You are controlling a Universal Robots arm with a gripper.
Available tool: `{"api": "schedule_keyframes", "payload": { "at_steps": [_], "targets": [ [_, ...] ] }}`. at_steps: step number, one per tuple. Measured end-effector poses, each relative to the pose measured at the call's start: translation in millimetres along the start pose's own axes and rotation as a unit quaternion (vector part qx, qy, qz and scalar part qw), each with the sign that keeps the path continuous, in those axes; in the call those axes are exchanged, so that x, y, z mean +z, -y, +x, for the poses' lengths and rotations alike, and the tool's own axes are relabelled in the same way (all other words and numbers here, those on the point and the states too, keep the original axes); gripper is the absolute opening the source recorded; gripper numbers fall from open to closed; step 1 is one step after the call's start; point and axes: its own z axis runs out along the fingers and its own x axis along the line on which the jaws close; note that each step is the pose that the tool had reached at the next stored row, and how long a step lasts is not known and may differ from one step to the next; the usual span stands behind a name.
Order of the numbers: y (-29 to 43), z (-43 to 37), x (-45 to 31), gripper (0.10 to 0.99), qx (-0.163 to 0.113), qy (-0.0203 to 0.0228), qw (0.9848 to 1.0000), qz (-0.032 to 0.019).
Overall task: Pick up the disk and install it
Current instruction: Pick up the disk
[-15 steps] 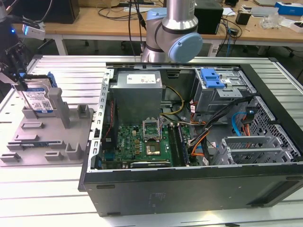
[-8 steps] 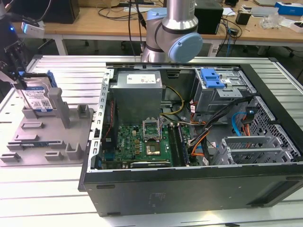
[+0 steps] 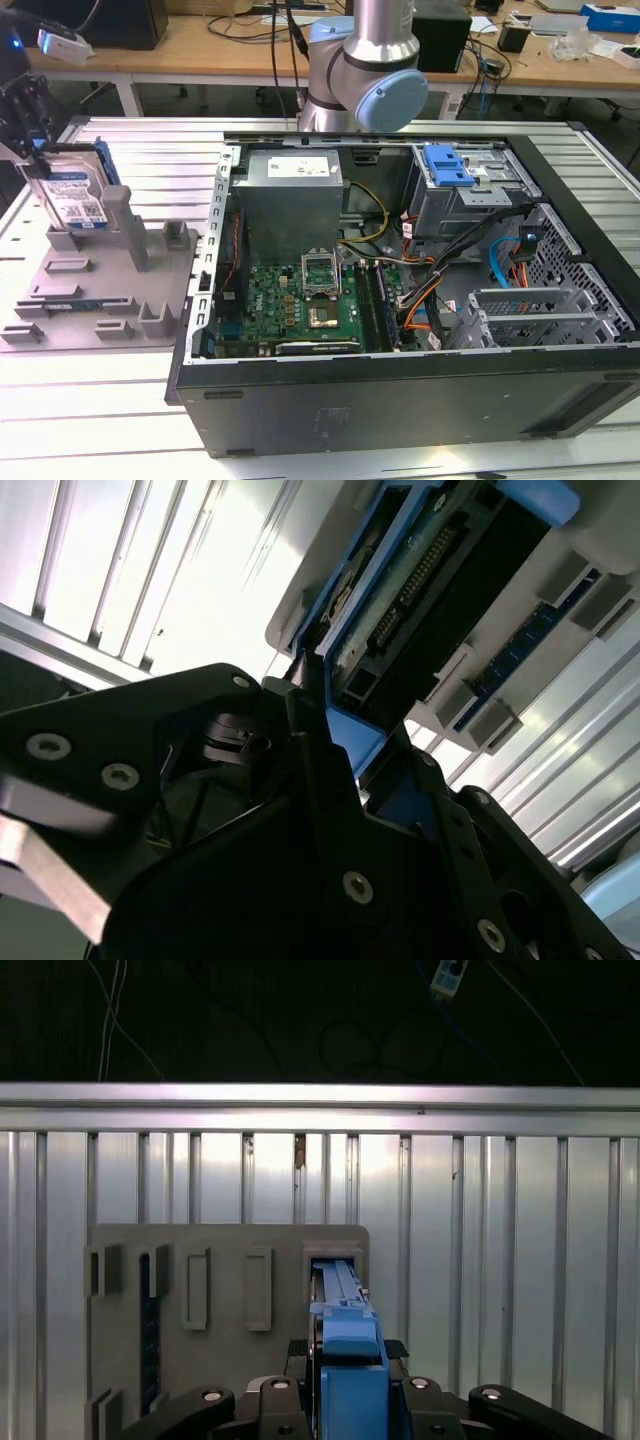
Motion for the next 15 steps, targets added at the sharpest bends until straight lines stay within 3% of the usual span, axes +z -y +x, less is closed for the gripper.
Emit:
{"api": "schedule_keyframes", "payload": {
  "at_steps": [8,11,15],
  "targets": [
    [-0.2,0.6,-24.6,0.365,0.0,0.0001,1.0,0.0],
    [-0.6,1.7,-63.6,0.365,0.0,0.0001,1.0,0.0],
    [-0.8,2.2,-85.4,0.365,0.0,0.0004,1.0,0.0]
  ]
}}
